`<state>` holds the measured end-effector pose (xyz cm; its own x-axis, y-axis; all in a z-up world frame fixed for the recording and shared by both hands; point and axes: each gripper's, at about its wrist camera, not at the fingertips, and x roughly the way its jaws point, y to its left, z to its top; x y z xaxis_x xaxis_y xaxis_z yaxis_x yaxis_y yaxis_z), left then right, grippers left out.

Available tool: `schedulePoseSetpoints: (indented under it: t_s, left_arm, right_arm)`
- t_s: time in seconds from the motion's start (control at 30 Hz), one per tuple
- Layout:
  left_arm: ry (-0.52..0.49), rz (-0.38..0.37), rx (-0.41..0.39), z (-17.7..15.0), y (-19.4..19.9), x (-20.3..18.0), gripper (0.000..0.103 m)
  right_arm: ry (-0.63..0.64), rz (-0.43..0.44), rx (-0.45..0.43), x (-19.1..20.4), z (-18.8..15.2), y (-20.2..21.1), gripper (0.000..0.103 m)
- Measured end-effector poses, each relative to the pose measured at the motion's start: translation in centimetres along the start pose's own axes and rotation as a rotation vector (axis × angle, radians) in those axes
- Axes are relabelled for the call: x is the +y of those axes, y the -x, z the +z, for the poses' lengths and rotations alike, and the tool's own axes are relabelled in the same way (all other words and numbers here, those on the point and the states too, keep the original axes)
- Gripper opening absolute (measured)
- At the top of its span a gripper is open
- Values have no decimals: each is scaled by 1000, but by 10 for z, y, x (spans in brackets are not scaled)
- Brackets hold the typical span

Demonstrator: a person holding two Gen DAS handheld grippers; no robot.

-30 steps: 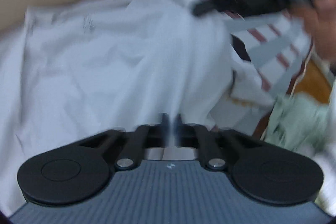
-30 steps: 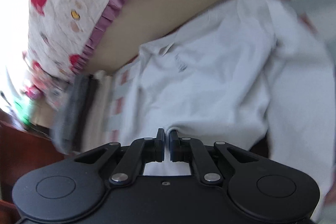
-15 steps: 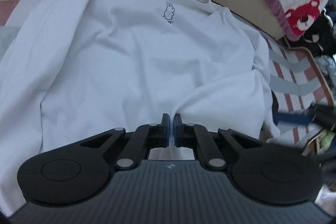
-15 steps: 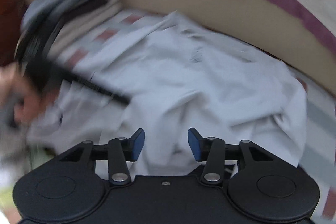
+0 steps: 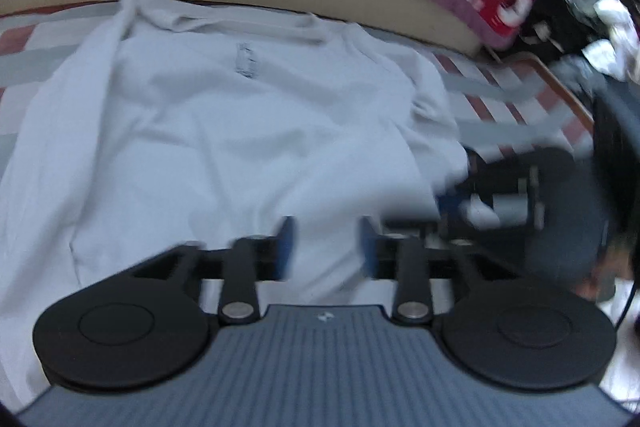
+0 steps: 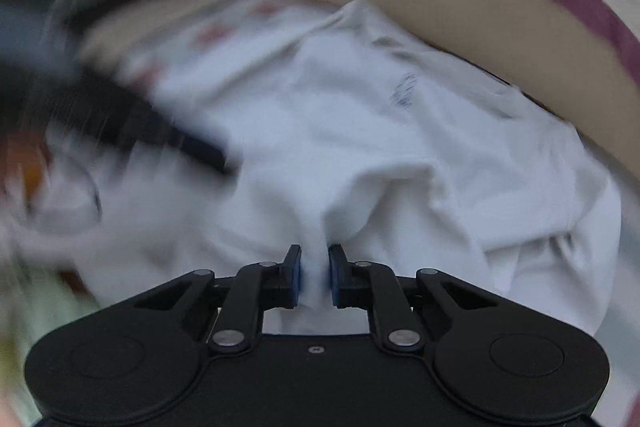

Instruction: Fold clothes

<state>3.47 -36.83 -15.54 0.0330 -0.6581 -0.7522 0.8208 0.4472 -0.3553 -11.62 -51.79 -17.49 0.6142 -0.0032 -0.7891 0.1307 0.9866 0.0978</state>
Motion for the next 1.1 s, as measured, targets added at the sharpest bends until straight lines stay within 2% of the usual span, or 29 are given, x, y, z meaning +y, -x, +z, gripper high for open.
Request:
schedulePoseSetpoints:
  t_s: [0.07, 0.17, 0.27, 0.33, 0.37, 0.43, 0.47, 0.5, 0.57, 0.63, 0.7, 0.8, 0.87, 1.0, 1.07, 1.1]
  left_arm:
    - [-60, 26, 24, -3, -4, -10, 64]
    - [-108, 52, 56, -6, -12, -20, 75]
    - [-118, 35, 102, -9, -18, -24, 75]
    - [-121, 9, 137, -13, -19, -27, 75]
    - [-132, 23, 135, -15, -19, -29, 74]
    - [-187, 114, 78, -19, -15, -33, 51]
    - [-199, 156, 50, -19, -12, -33, 26]
    - [-173, 171, 26, -15, -8, -28, 20]
    - [-67, 150, -19, -6, 0, -12, 20]
    - [-4, 150, -31, 0, 1, 2, 20]
    - [43, 168, -36, 3, -2, 12, 16]
    - [65, 225, -39, 6, -9, 22, 15]
    - [106, 219, -51, 9, -7, 29, 10]
    - [207, 236, -97, 11, 1, 44, 9]
    - [240, 258, -118, 12, 5, 51, 9]
    - [257, 269, -129, 12, 6, 54, 9]
  right_arm:
    - [-70, -9, -50, -12, 3, 9, 13]
    - [-174, -21, -95, -29, 4, 18, 12]
    - [-244, -36, -135, -39, 4, 25, 12]
    - [-320, -7, -164, -46, 4, 28, 12]
    - [-366, 18, -177, -51, 5, 30, 12]
    - [-438, 42, -199, -60, 5, 32, 12]
    - [-454, 28, -204, -63, 4, 34, 12]
    - [-470, 14, -209, -65, 4, 36, 12]
    - [-477, -48, -192, -69, 3, 35, 12]
    - [-501, -63, -161, -74, -1, 30, 12]
    - [-533, -41, -125, -78, -4, 25, 13]
    - [-559, 2, -80, -76, -6, 22, 20]
    - [-576, 38, -73, -72, -9, 25, 23]
    - [-606, 117, -53, -61, -16, 21, 23]
    - [-603, 141, -33, -54, -18, 16, 27]
    - [-583, 134, -14, -49, -17, 11, 33]
